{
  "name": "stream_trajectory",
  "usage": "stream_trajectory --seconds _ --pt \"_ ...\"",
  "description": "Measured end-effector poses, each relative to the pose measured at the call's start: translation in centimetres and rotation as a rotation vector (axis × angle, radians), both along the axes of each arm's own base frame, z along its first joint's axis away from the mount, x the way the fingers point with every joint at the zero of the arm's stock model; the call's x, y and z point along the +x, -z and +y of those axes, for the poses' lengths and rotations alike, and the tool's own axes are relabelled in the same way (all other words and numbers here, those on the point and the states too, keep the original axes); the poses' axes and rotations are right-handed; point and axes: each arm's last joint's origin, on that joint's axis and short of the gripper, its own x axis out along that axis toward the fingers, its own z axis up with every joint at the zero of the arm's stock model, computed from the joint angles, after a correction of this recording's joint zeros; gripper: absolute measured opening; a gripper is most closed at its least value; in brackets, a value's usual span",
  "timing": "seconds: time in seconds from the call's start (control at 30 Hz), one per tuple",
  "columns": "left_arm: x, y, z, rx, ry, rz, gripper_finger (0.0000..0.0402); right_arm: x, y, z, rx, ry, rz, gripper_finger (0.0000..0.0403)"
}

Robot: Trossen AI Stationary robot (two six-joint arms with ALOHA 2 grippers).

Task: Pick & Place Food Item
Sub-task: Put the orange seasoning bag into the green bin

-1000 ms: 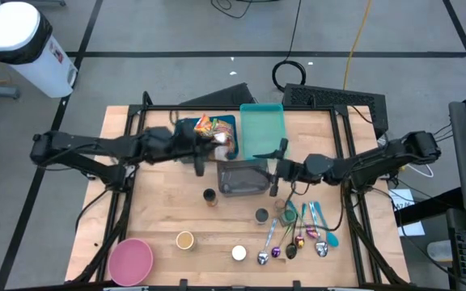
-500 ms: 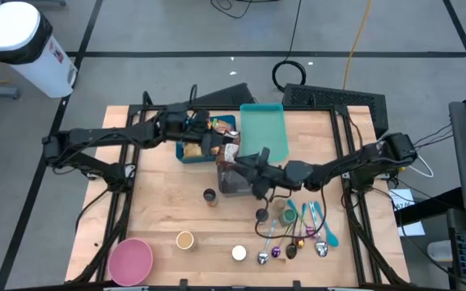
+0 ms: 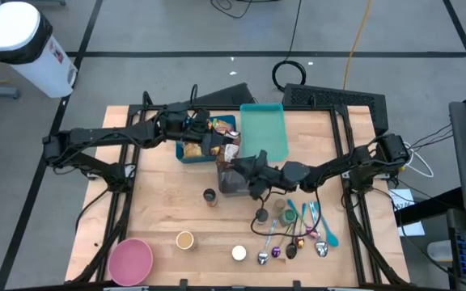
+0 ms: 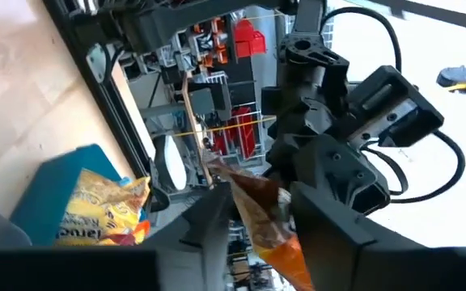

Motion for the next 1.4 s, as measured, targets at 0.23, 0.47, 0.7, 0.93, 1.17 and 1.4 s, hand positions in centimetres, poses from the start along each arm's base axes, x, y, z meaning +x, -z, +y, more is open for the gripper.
stream_trajectory --seconds 0.23,0.47,0.7,0.93,1.17,1.4 --pt "0.0 -0.1 -0.2 -0.002 0.023 -0.008 0.0040 -0.3 -0.4 -0.1 0.145 0.025 -0.051 0.0009" --pt "-0.3 -0.9 -0.4 0.159 0.054 -0.064 0.0083 -1.2 -1.6 0.0 0.325 -0.027 -0.054 0.0004" --pt "-1.6 -3.4 -0.2 0.417 -0.057 -0.140 0.0179 -2.8 -3.6 0.0 0.604 -0.172 -0.063 0.0003" --pt "-2.5 -3.8 0.5 0.537 -0.111 -0.099 0.0252 -4.9 -6.3 0.0 0.801 -0.322 -0.120 0.0001" --pt "-2.6 -2.3 0.2 0.550 -0.052 0.043 0.0270 -6.9 -7.9 -3.5 0.953 -0.064 -0.260 0.0001" --pt "-2.3 -1.0 -0.6 0.585 -0.055 0.169 0.0271 -8.2 -6.2 -12.5 1.256 0.144 -0.307 0.0000"
